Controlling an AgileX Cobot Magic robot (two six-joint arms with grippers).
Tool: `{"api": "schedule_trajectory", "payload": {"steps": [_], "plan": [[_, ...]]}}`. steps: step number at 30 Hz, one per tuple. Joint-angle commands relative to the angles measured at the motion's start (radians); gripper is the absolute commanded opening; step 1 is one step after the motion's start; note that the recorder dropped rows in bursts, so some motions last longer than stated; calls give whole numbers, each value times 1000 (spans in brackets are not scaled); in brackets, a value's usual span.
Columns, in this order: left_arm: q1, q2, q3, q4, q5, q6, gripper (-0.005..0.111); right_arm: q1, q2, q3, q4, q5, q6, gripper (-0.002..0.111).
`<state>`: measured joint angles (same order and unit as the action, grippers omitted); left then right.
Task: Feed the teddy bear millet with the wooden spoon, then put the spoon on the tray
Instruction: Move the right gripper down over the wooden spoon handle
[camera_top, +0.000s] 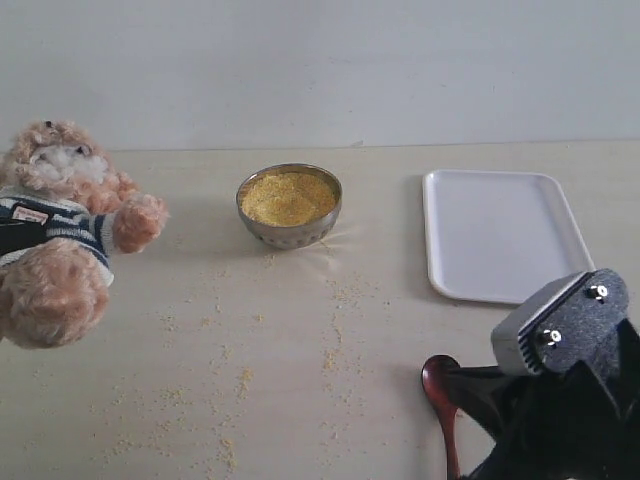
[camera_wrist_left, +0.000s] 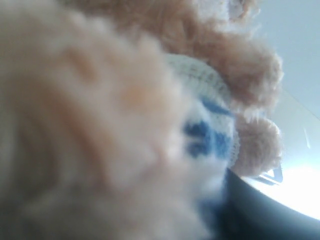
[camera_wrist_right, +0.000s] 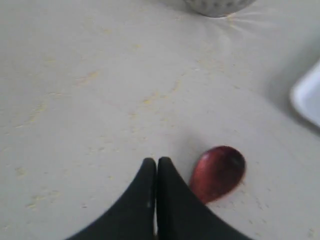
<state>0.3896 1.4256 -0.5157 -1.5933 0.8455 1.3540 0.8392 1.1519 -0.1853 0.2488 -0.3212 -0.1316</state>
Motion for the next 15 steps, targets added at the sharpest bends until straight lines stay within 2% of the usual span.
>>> {"api": "schedule_trajectory", "payload": {"steps": [1,5,9,11,15], "plan": [[-4,1,3,-17,20,7,5,8,60,60,466,-56,-364,0],[-4,1,3,-26,18,9,5,10,113,63,332,82,-335,0],[-4,1,3,-29,20,28,5,10,125,63,332,55,-270,7],[-4,1,3,-32,20,28,5,10,125,63,329,49,-246,16],[-4,1,3,-45,18,32,5,10,125,63,291,63,-233,49]]}}
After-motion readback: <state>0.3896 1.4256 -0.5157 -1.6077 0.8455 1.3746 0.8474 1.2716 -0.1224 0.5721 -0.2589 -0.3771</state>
